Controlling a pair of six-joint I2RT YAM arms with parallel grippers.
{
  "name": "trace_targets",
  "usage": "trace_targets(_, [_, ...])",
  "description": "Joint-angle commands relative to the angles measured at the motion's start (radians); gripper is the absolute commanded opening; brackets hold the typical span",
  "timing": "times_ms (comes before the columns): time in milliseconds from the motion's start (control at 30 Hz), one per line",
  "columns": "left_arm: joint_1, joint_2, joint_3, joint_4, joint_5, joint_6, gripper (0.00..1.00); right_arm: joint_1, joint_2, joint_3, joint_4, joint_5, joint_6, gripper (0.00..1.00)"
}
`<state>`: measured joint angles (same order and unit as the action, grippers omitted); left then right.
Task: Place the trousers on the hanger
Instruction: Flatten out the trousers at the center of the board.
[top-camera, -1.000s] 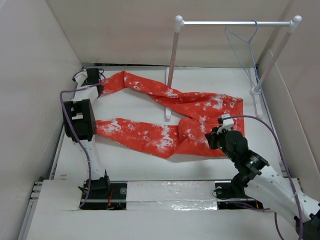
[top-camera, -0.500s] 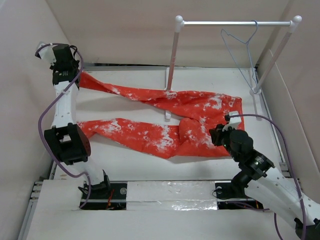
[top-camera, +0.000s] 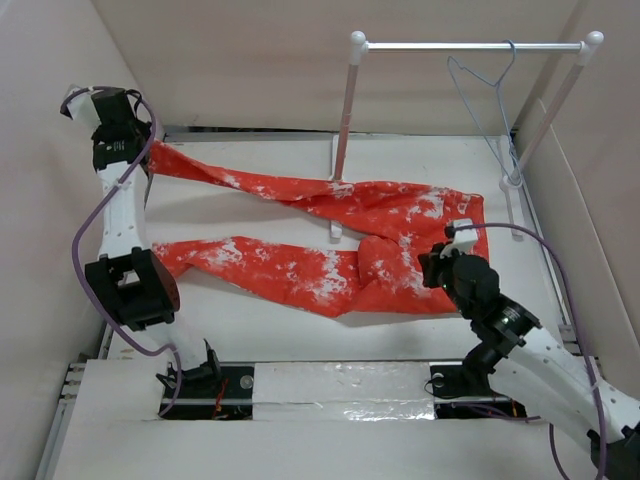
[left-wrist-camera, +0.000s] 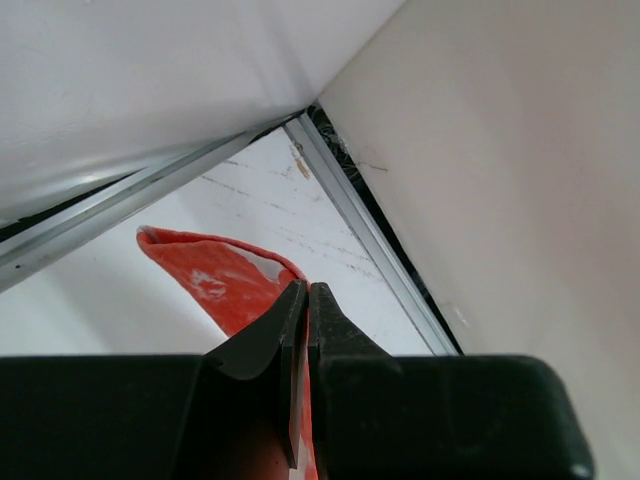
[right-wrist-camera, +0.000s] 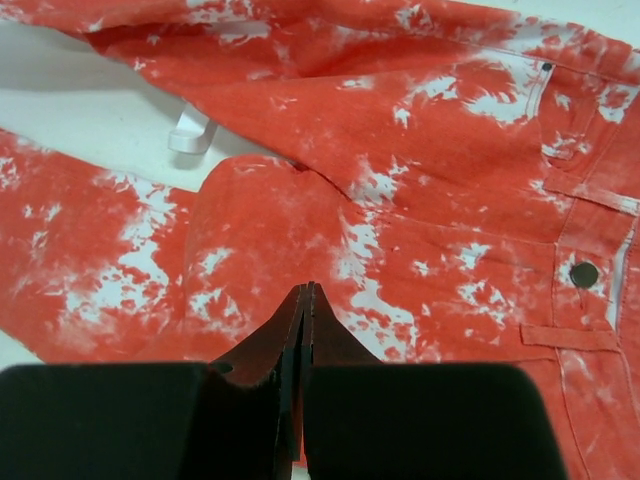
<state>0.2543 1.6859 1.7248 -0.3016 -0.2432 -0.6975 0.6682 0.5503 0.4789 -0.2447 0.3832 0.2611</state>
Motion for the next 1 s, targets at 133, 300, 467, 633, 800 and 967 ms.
trace_targets(133, [0.019, -0.092, -0.044, 0.107, 0.033, -0.002, 0.00, -0.009, 0.409, 0.116, 0.273, -0.179, -0.049, 0.25])
trace_targets(300, [0.019, -0.149, -0.036, 0.110, 0.076, -0.019, 0.00, -0.008, 0.734, 0.217, 0.433, -0.138, -0.095, 0.57])
trace_targets(467, [0.019, -0.213, -0.015, 0.116, 0.098, -0.014, 0.00, -0.021, 0.962, 0.429, 0.360, -0.118, -0.175, 0.59])
trace_targets(633, [-0.009, -0.279, 0.001, 0.096, 0.045, 0.003, 0.00, -0.030, 1.100, 0.524, 0.392, -0.174, -0.249, 0.62])
trace_targets(800, [0.023, -0.345, -0.054, 0.072, 0.068, -0.010, 0.00, -0.039, 1.263, 0.717, 0.259, -0.270, -0.313, 0.60])
trace_targets(967, [0.023, -0.385, -0.106, 0.062, 0.035, 0.004, 0.00, -0.067, 1.287, 0.742, 0.248, -0.277, -0.322, 0.55])
